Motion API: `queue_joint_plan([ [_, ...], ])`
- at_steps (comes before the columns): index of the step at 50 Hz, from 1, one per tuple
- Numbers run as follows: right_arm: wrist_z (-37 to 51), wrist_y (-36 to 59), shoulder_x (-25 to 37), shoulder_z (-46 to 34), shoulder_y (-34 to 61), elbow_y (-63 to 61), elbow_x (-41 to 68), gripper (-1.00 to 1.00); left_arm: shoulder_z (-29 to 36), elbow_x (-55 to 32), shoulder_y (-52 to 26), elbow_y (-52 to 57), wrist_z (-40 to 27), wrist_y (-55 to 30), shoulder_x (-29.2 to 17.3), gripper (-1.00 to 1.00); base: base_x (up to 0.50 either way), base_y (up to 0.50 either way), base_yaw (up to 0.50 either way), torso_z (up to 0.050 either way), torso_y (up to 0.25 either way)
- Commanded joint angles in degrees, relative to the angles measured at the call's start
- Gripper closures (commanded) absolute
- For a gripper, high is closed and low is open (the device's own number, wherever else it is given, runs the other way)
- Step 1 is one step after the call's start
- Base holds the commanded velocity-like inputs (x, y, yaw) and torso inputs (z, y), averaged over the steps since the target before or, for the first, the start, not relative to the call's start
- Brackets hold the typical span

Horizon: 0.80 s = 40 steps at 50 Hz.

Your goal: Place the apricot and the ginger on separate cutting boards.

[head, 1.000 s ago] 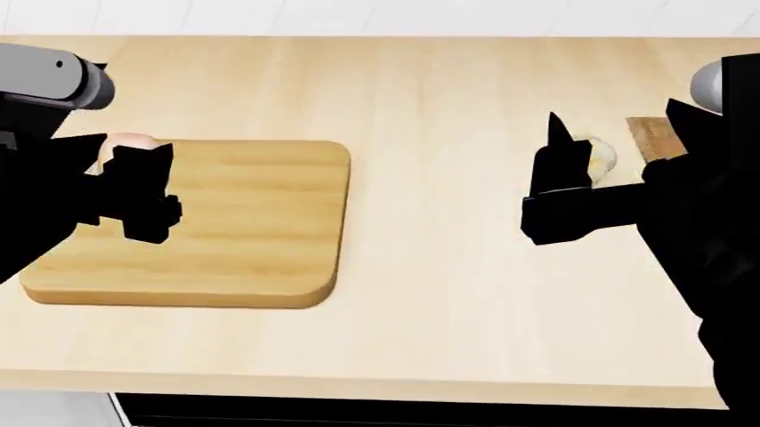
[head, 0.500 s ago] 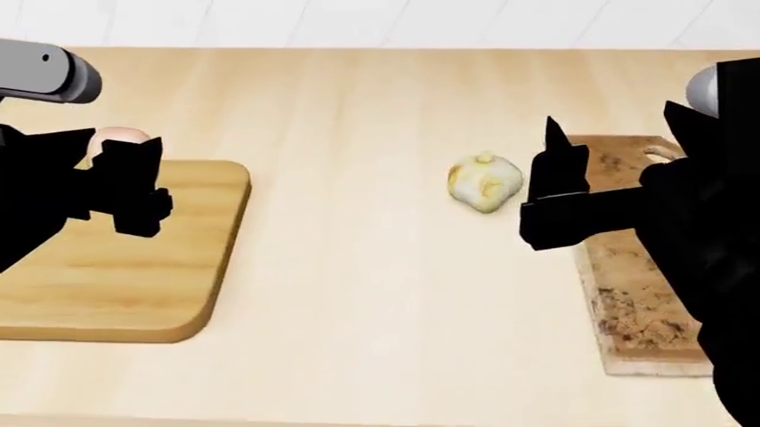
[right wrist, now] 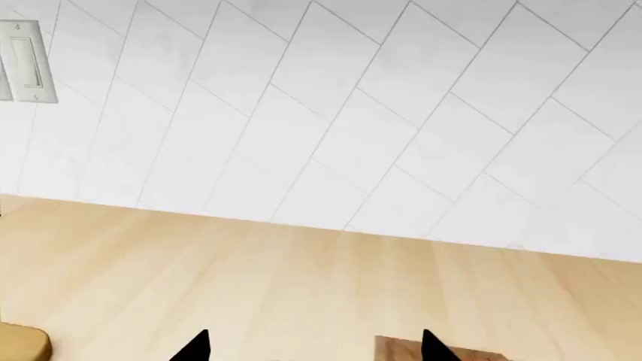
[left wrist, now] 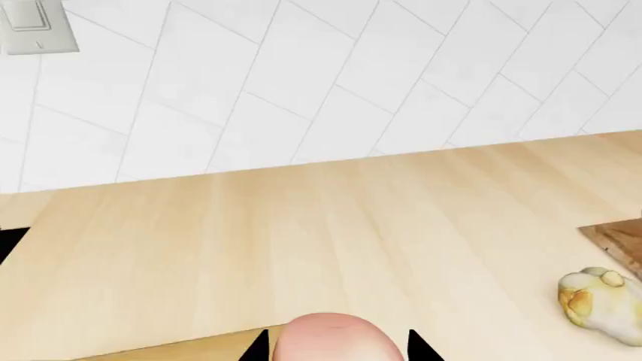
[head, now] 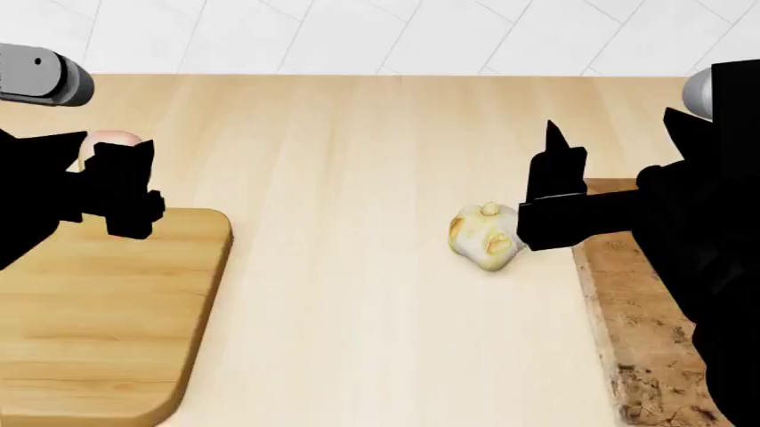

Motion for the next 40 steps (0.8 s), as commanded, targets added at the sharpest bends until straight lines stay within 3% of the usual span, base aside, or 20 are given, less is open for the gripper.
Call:
queue_joint_plan([
  [1,-0.68,0.12,-1.05,0.96,-0.09,0.22,-0.85,-1.00,-1.46,-1.31,0.78,1.04,1.68,-0.01,0.50,1.00,0.50,0.00,0.00,0.000,0.000],
  [10,0.10,0.25,-0.99,1.07,-0.37,0.10,-0.81,-1.00,-1.92,-1.79,3.59,3.26,0.21,0.44,-2.03,1.00,0.17,0.00,0.00,0.000,0.002],
  [19,-0.23,-0.48,-0.83,0.81,-0.75,0.81,-1.47,-1.00,-5.55,-4.93,11.09,11.07,-4.40,1.66,-13.49,1.00,0.00,0.00,0.00,0.000,0.000],
  [24,-0.49,-1.39,-1.26,0.17,-1.47,1.54,-2.37,-1.00,-6.83,-5.53,14.26,12.13,-4.98,3.09,-16.87,1.00,0.00,0.00,0.00,0.000,0.000],
  [36,0.03,-0.98,-1.29,0.18,-1.72,1.60,-1.90,-1.00,-7.22,-4.90,19.12,11.07,-3.65,5.99,-17.99,1.00,0.00,0.00,0.00,0.000,0.000],
  [40,0.09,-0.86,-1.44,-0.11,-1.64,1.51,-1.84,-1.00,-6.12,-3.42,17.17,9.74,-2.98,4.48,-17.00,1.00,0.00,0.00,0.00,0.000,0.000],
])
